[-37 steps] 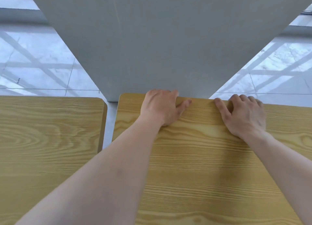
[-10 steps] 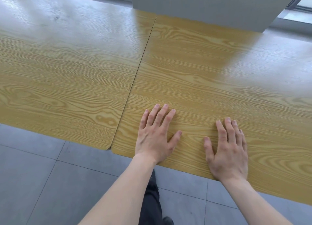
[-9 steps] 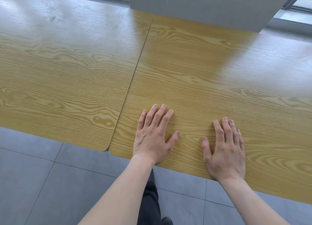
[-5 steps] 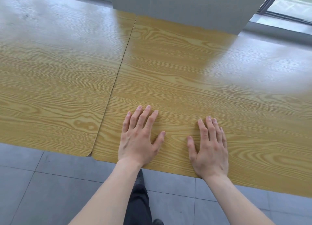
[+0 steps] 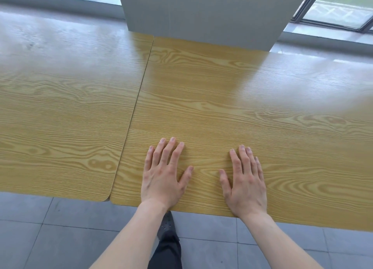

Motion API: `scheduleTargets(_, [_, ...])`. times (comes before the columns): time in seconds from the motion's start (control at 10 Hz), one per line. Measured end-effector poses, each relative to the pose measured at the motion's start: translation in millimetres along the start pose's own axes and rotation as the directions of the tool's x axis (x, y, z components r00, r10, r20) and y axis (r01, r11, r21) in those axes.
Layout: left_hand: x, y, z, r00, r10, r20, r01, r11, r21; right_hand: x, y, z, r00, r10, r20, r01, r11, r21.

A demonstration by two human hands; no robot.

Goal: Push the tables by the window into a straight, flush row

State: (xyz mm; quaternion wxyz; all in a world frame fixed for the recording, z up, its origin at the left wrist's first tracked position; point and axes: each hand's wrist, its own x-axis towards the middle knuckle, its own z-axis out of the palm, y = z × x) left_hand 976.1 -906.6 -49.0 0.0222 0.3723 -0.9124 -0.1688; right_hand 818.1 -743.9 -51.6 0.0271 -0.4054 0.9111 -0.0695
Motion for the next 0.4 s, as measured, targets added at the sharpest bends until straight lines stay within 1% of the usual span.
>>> scheduleTargets(0.1, [1, 0, -6, 0.999, 0.005, 0.053, -0.005, 1.000, 0.013, 3, -3, -12, 0.995, 0.012, 0.102, -0.009, 0.999, -0.031])
scheduleTargets(0.2, [5, 7, -25, 0.991, -0.018, 0.132, 0.014, 0.999, 0.031, 12, -4, -39, 0.967, 0.015, 0.253, -0.015, 1.000, 0.000])
scheduleTargets(0.3, [16, 21, -58, 0.978, -0.040, 0.205, 0.035, 0.999, 0.032, 20, -1, -75, 0.922, 0.038, 0.384, -0.046, 0.999, 0.012])
scheduleTargets(0.4, [18, 43, -98, 0.969, -0.008, 0.245, -0.012, 0.997, 0.080, 18, 7, -116, 0.891, 0.049, 0.452, -0.077, 0.996, 0.042])
